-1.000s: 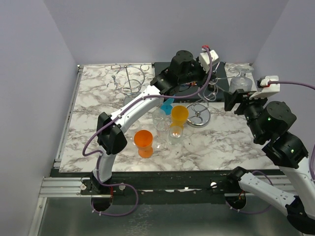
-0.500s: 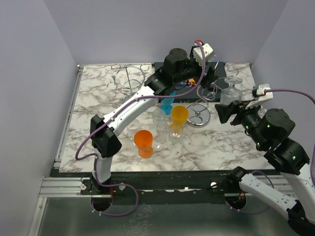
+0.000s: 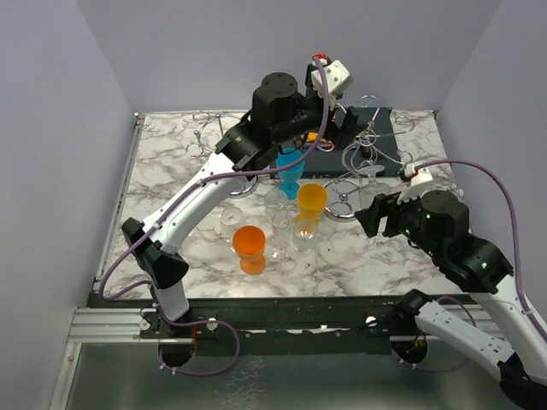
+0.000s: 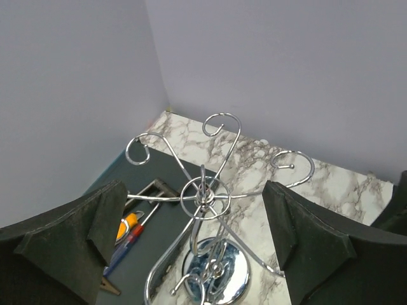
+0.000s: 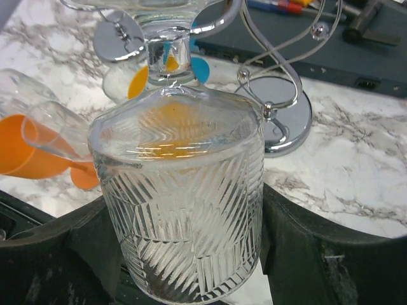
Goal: Place the wine glass upside down on the wine glass rack
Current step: Turn the wine glass upside down at the wine rack.
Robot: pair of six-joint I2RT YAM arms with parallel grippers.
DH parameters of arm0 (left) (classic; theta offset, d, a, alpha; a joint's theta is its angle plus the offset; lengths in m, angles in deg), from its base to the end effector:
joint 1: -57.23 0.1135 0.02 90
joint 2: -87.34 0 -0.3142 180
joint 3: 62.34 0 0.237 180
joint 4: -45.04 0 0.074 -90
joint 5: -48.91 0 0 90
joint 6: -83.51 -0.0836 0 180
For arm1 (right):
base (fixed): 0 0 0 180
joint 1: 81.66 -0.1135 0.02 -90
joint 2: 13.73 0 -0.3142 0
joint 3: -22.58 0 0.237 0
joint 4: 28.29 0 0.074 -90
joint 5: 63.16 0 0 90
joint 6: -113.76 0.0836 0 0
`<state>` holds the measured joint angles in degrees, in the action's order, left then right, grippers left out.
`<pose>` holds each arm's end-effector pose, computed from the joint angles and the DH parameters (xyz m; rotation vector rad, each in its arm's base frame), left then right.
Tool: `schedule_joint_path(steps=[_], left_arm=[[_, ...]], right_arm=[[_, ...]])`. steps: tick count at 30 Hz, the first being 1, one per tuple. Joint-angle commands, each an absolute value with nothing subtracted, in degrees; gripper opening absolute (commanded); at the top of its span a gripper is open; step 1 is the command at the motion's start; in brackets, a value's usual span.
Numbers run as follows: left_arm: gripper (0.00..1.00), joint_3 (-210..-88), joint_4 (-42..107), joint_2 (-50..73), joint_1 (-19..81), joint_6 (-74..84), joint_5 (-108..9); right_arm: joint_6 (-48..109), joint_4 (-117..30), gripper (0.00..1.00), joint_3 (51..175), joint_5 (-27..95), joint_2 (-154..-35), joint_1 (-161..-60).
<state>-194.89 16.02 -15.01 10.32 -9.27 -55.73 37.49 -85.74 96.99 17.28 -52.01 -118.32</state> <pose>0.2899 -0.3408 0.5428 0.8594 1.3586 -0.8010 0.0969 0.0548 0.3910 -0.2795 1.9408 0.4212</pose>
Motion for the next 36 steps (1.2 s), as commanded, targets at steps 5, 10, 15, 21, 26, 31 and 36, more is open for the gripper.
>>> schedule_joint_path(steps=[5,10,15,21,26,31,36], left_arm=[[0.97,-187.3,11.2,-6.2,10.7,-15.5,-51.9],[0.97,-183.2,9.1,-4.0,10.7,-17.3,-53.3],[0.96,-180.3,7.7,-2.7,10.8,-17.7,-52.5],[0.93,-177.4,7.4,-0.9,10.7,-17.9,-51.3],[0.91,-176.2,7.4,-0.3,10.7,-18.4,-50.4],[0.91,-175.7,7.4,-0.3,10.9,-18.7,-51.3],[0.90,-174.9,7.4,-0.1,10.9,-18.8,-50.6]], right_arm=[[37.4,-78.7,0.01,93.4,14.1,-50.9,-118.2],[37.0,-75.7,0.00,91.4,12.0,-49.8,-118.1],[35.2,-69.7,0.01,88.3,9.3,-48.9,-118.2],[32.7,-60.8,0.01,84.1,8.2,-49.1,-118.2],[30.2,-52.1,0.01,80.1,5.9,-48.0,-118.1],[28.1,-45.1,0.01,76.8,6.4,-48.9,-118.2],[27.6,-40.9,0.01,75.1,6.6,-50.8,-118.2]])
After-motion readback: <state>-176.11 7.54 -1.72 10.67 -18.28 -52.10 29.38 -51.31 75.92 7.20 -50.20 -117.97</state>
